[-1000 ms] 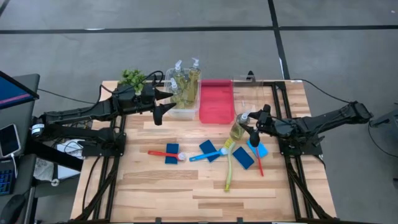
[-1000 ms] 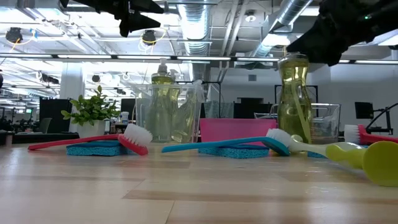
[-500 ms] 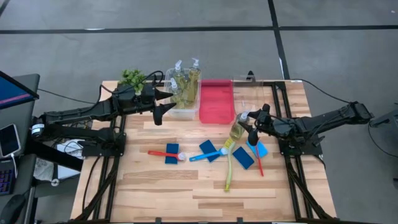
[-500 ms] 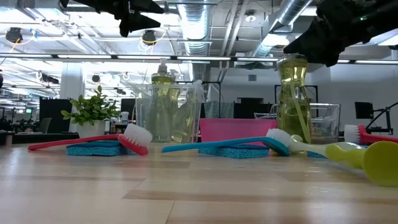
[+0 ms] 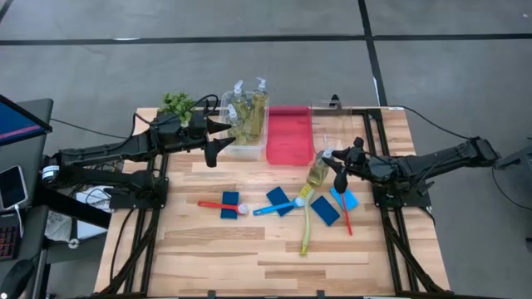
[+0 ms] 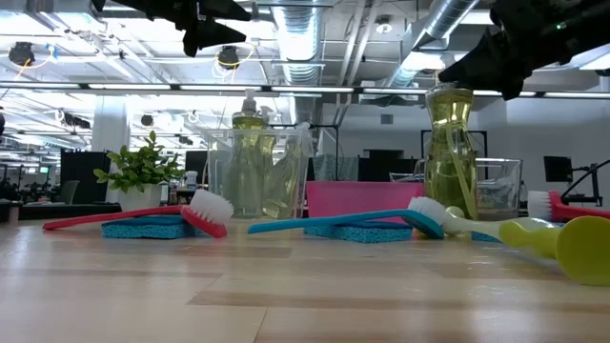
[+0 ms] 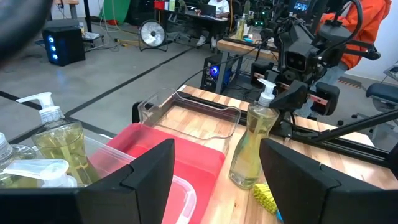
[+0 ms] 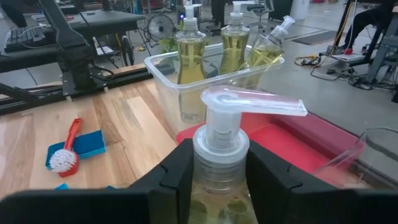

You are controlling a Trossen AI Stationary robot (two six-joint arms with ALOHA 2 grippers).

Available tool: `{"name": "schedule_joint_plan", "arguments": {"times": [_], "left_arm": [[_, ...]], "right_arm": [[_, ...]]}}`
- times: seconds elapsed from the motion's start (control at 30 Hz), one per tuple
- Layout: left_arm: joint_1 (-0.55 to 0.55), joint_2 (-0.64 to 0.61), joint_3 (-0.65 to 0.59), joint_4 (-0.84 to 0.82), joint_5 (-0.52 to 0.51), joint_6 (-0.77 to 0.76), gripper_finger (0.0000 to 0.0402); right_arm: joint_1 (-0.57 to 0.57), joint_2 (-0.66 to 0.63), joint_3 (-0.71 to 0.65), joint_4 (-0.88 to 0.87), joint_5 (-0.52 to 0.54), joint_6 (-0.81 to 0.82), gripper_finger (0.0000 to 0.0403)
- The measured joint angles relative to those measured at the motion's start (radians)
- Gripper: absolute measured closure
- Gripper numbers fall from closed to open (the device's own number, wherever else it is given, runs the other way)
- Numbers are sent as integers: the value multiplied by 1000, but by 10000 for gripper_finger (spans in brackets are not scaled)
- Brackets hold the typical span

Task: Pick & Place Kitchen Sink Supplies
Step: Put the yellow dish soap into the transparent container

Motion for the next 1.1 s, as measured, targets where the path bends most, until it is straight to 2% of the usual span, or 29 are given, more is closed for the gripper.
{"name": "schedule_joint_plan", "arguments": {"times": [0.23,0.37,0.67,0.9,1.1], "left_arm": [[0,0,0,0,0,0,165],[0,0,0,0,0,0,165],[0,0,0,9,0,0,165],[-28,6,0,53,1,8,165],[-72,66,0,132,1,12,165]], "right_arm": [[0,0,0,21,0,-3,279],[4,1,1,80,-4,-61,288],[2,23,106,77,-13,-164,287],[-2,102,197,74,0,-208,292],[-18,192,266,75,-49,-231,288]]}}
